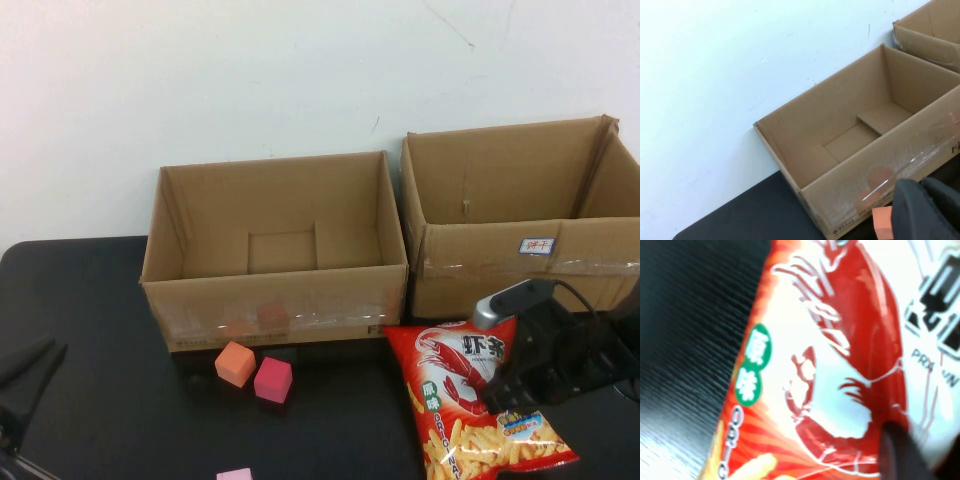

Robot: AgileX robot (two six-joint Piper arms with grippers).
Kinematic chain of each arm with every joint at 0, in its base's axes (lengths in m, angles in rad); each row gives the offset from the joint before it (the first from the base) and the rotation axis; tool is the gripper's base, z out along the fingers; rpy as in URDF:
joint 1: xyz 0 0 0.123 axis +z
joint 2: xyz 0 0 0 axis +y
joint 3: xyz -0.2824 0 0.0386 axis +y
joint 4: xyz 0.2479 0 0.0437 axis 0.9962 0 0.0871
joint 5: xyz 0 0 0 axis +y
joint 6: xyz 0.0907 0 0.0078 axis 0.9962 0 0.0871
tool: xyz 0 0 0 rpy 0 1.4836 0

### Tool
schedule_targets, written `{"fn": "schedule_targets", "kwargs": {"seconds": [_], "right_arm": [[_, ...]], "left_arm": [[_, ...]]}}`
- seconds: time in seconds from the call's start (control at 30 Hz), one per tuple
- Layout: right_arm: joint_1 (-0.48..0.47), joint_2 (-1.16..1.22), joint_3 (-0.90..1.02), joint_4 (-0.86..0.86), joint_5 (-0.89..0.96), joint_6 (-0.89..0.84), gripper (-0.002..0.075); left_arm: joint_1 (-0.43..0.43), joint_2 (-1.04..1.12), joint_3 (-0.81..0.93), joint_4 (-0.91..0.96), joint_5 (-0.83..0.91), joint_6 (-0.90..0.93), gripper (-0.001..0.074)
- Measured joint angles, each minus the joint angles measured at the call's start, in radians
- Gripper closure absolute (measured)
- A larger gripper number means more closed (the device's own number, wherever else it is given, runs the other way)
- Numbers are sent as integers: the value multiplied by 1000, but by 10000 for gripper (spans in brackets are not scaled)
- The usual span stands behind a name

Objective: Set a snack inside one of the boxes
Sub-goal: Pick up the potato chip, then place the potato chip in the potato chip box

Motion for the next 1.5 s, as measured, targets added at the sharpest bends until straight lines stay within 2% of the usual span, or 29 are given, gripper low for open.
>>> {"fn": "schedule_targets", "kwargs": {"seconds": [0.03, 0.1, 0.37, 0.53, 0.9, 1.2, 1.4, 1.5], "right_arm": [[0, -2, 0, 3, 3, 0, 591], [0, -7, 0, 3, 4, 0, 629], [0, -34, -1, -19, 58, 0, 669], [0, -72, 3, -34, 174, 4, 706], [33, -125, 7, -49, 366, 22, 716], [33, -281, 9, -49, 453, 53, 716], [33, -414, -47, 84, 510, 28, 717], [33, -431, -132, 213, 510, -53, 718]], "left_arm": [[0, 0, 0, 0, 2, 0, 736], [0, 0, 0, 2, 4, 0, 736], [0, 0, 0, 4, 24, -4, 736], [0, 0, 0, 4, 25, -4, 736], [0, 0, 0, 4, 25, -4, 736], [0, 0, 0, 4, 25, -4, 736], [0, 0, 0, 4, 25, -2, 736], [0, 0, 0, 4, 25, -2, 736]]}}
